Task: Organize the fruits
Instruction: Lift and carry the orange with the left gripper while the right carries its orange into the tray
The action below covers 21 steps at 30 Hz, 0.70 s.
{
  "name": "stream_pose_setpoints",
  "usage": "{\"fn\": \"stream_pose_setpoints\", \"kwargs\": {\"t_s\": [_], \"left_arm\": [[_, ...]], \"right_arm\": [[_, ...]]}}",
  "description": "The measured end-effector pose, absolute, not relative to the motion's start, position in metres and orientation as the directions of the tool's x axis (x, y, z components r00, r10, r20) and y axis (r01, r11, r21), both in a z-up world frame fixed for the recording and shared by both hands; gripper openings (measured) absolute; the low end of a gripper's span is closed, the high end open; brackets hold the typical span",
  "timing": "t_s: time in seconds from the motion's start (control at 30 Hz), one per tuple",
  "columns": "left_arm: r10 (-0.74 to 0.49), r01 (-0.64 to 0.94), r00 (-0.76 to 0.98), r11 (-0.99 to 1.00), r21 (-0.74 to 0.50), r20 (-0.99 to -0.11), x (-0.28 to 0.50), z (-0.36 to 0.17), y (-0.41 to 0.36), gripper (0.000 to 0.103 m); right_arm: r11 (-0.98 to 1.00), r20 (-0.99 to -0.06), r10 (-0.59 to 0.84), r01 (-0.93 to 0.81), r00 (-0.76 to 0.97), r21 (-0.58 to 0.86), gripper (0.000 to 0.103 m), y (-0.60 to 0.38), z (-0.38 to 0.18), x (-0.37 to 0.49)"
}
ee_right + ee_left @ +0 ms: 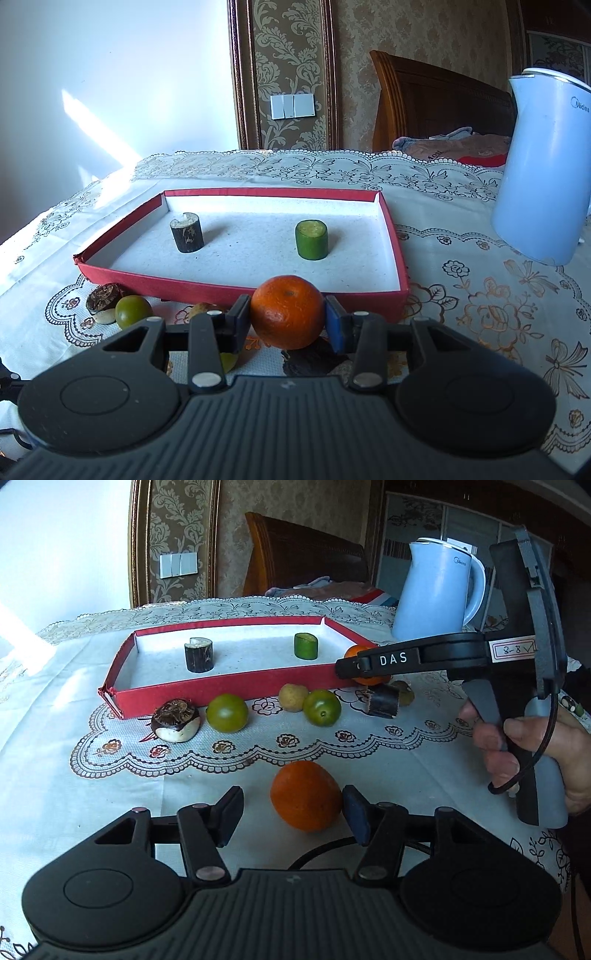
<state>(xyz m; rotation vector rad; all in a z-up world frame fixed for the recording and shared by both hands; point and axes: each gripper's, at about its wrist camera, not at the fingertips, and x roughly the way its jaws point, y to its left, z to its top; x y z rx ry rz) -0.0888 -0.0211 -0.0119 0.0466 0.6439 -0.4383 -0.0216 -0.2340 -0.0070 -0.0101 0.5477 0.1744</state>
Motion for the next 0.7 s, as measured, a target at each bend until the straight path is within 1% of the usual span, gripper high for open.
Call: {"fn": "stream_pose_setpoints", "kwargs": {"t_s": [0.03,0.07,0.13,0.3,0.37,0.43,0.53,0.7], "left_arm": [[-0.387,0.407,0.71,0.907,-0.105,-0.589,-0.087,-0.012,-0.019,0.056],[-0.399,0.412,0.705,0.903,-0.119,-0.586,-0.085,-0.012,-0.018,0.05],[-0.432,0.428,0.686,0.89,-0.156,-0.586,-0.081,-0.01,-0.016,0.041],[-0.411,0.421,0.697,0.898,-0.13,-0.587,-0.079,-0.008,-0.02,0.04],[-0.361,0.399,0.735,0.915,-0.065,-0.573,-0.08,-0.005,-0.024,0.04],[-0.333,0.381,0.763,0.924,-0.03,-0.555,-0.078,0.002,-0.024,0.04],[-0.338,0.369,0.771,0.928,-0.053,-0.54,-0.067,0.015,-0.018,0.04],[-0.311,0.309,0.801,0.947,-0.091,-0.512,-0.034,0.031,-0.009,0.04]], "right_arm": [[0.985,-0.518,0.161,-0.168,0.84,0.033,0.039,-0.233,-0.007,-0.022],[0.985,-0.518,0.159,-0.169,0.84,0.029,0.039,-0.233,-0.008,-0.022],[0.985,-0.515,0.151,-0.172,0.843,0.008,0.039,-0.23,-0.008,-0.023],[0.984,-0.51,0.14,-0.178,0.849,-0.026,0.039,-0.223,-0.009,-0.025],[0.983,-0.512,0.143,-0.18,0.847,-0.024,0.039,-0.223,-0.008,-0.025],[0.984,-0.51,0.143,-0.178,0.848,-0.02,0.039,-0.224,-0.006,-0.024],[0.986,-0.501,0.134,-0.166,0.855,-0.019,0.039,-0.226,-0.002,-0.021],[0.989,-0.487,0.123,-0.149,0.865,-0.014,0.039,-0.227,0.006,-0.009]]}}
